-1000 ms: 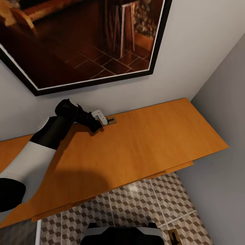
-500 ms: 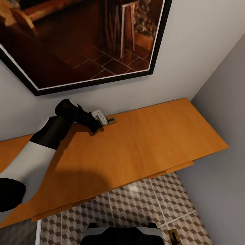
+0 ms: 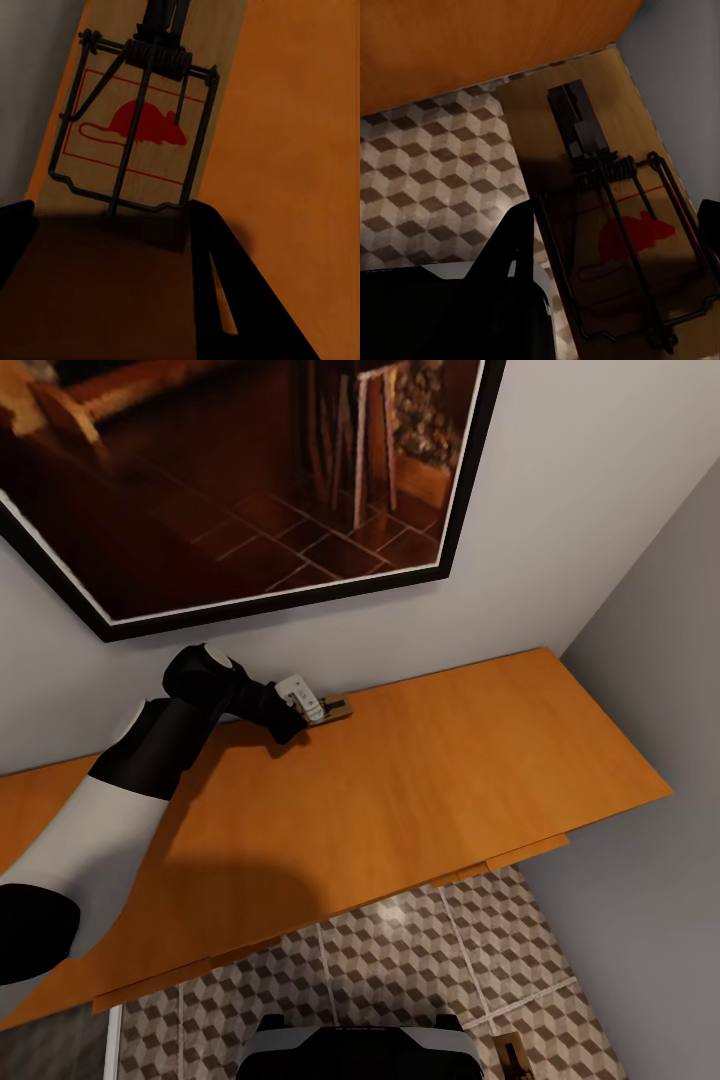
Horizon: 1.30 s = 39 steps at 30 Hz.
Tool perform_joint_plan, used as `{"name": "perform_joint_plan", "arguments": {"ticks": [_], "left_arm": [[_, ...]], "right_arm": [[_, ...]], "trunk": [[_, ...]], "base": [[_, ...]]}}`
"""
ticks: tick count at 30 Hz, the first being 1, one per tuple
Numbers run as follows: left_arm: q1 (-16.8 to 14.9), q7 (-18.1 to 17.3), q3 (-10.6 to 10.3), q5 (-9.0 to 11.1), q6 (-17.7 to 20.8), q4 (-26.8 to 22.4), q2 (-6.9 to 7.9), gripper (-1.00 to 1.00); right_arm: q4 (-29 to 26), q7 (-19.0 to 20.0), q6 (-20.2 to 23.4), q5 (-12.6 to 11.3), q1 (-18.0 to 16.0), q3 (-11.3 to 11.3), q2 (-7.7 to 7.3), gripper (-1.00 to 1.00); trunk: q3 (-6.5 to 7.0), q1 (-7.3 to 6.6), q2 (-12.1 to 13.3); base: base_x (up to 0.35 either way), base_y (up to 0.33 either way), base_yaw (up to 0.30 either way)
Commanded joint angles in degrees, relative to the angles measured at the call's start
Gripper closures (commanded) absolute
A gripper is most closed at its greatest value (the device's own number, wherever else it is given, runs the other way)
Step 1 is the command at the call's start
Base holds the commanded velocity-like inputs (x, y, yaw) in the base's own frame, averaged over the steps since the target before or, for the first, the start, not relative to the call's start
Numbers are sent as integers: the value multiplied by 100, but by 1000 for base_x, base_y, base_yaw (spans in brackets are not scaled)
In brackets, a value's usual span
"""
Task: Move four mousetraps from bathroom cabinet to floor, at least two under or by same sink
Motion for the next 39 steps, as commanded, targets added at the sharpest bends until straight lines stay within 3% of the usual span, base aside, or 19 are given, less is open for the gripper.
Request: {"name": "perform_joint_plan", "arguments": {"ticks": [1,39], "left_arm": [[-6,-57,-10,-58,22,-8,3,100],[-5,-57,-35,-58,22,36,20,100]], "right_arm": [[3,-23,-16,-40,-3,50,1,100],[3,-23,-16,-41,-3,50,-4,100]], "trunk": [[-7,3,-9],[-7,3,-9]], "base": [[-18,0,0],[-283,-63,0]]}}
